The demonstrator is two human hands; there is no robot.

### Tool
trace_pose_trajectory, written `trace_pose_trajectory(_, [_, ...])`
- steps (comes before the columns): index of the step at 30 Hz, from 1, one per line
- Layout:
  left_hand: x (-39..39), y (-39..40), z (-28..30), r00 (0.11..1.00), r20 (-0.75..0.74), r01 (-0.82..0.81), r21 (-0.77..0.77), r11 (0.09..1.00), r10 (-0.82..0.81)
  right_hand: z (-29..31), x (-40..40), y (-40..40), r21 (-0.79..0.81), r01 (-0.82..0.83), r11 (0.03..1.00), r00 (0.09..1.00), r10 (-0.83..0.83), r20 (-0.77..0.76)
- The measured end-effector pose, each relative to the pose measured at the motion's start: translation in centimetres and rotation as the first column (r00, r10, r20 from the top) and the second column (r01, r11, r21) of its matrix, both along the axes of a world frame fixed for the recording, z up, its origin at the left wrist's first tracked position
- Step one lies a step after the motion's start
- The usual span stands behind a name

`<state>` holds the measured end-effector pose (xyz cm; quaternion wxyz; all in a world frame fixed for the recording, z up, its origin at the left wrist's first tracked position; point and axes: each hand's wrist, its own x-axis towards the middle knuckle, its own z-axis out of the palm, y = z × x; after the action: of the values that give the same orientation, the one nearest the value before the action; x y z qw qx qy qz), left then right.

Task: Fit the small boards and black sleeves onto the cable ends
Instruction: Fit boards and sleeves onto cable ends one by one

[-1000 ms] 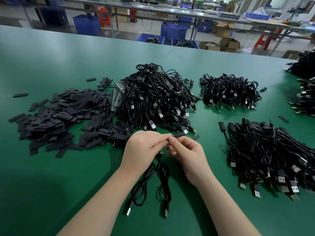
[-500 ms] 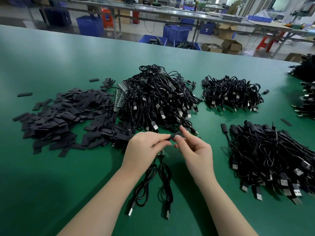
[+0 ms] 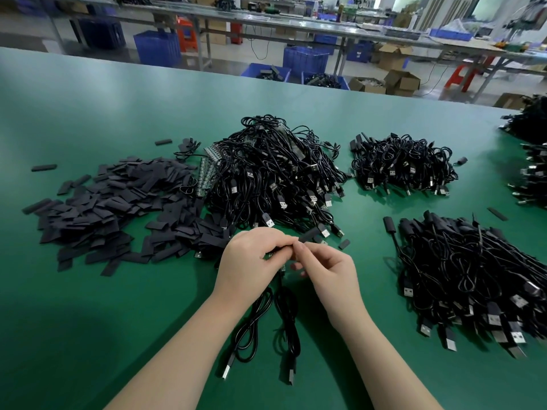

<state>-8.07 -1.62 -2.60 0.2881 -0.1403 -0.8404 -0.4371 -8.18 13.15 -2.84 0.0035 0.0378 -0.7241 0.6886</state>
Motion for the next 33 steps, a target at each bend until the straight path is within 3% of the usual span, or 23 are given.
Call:
trace_pose_trajectory(6, [-0.1, 0.1, 0.1, 0.999, 0.013, 0.038, -0.026, 0.999, -0.037, -0.1, -0.3, -0.2, -0.134, 0.093, 0.987, 0.995, -0.089, 0.036])
trace_pose_trajectory(10, [-0.1, 0.1, -0.1, 1.000, 0.017, 0.018, -0.016, 1.000, -0.018, 0.3, 0.0, -0.2, -0.024, 0.032, 0.999, 0.999, -0.032, -0.003])
trace_pose_trajectory(12, [-0.1, 0.0, -0.1, 1.000, -0.008, -0.001, -0.009, 1.000, 0.001, 1.6, 0.1, -0.1, -0.136, 0.090, 0.987, 0.996, -0.093, -0.014])
trace_pose_trajectory(15, [-0.2, -0.3, -0.2, 0.998, -0.048, -0.047, 0.030, 0.998, 0.048, 5.2, -0.2, 2.4, -0.391, 0.238, 0.889, 0.964, -0.264, -0.013])
trace_pose_trajectory(17, [-0.2, -0.4, -0.3, 0.997, -0.019, -0.068, 0.058, 0.996, 0.069, 7.7, -0.3, 5.6, -0.229, 0.372, 0.899, 0.900, -0.410, -0.147])
trace_pose_trajectory(19, [-0.3, -0.4, -0.5, 0.995, 0.006, -0.099, 0.050, 0.994, 0.098, 9.3, -0.4, 9.1, 0.161, 0.571, 0.805, 0.796, -0.496, -0.347])
trace_pose_trajectory(20, [-0.4, -0.4, -0.7, 0.994, 0.013, -0.110, 0.046, 0.993, 0.110, 9.8, -0.7, 10.8, 0.367, 0.655, 0.660, 0.749, -0.506, -0.427])
trace_pose_trajectory(22, [-0.7, -0.4, -0.9, 0.991, 0.035, -0.128, 0.054, 0.990, 0.126, 9.9, -1.6, 14.0, 0.622, 0.718, 0.310, 0.677, -0.516, -0.524])
trace_pose_trajectory(24, [-0.9, -0.5, -1.1, 0.988, 0.069, -0.145, 0.078, 0.986, 0.140, 9.2, -2.8, 16.5, 0.832, 0.551, 0.063, 0.739, -0.500, -0.451])
trace_pose_trajectory(25, [-0.9, -0.6, -1.1, 0.985, 0.091, -0.157, 0.093, 0.983, 0.149, 8.7, -3.2, 17.1, 0.923, 0.384, -0.001, 0.788, -0.520, -0.329])
trace_pose_trajectory(27, [-1.0, -0.8, -1.3, 0.978, 0.138, -0.171, 0.114, 0.979, 0.155, 8.1, -3.5, 17.4, 0.986, 0.164, 0.008, 0.801, -0.585, -0.129])
trace_pose_trajectory(28, [-1.1, -0.9, -1.3, 0.975, 0.159, -0.174, 0.127, 0.977, 0.153, 8.0, -3.5, 17.3, 0.984, 0.179, 0.007, 0.803, -0.578, -0.142])
trace_pose_trajectory(31, [-1.3, -1.2, -1.4, 0.971, 0.194, -0.171, 0.161, 0.972, 0.139, 8.6, -3.3, 15.5, 0.888, 0.457, -0.046, 0.785, -0.448, -0.428])
trace_pose_trajectory(33, [-1.4, -1.2, -1.5, 0.969, 0.213, -0.165, 0.172, 0.971, 0.126, 9.3, -2.6, 12.4, 0.820, 0.572, -0.011, 0.785, -0.284, -0.551])
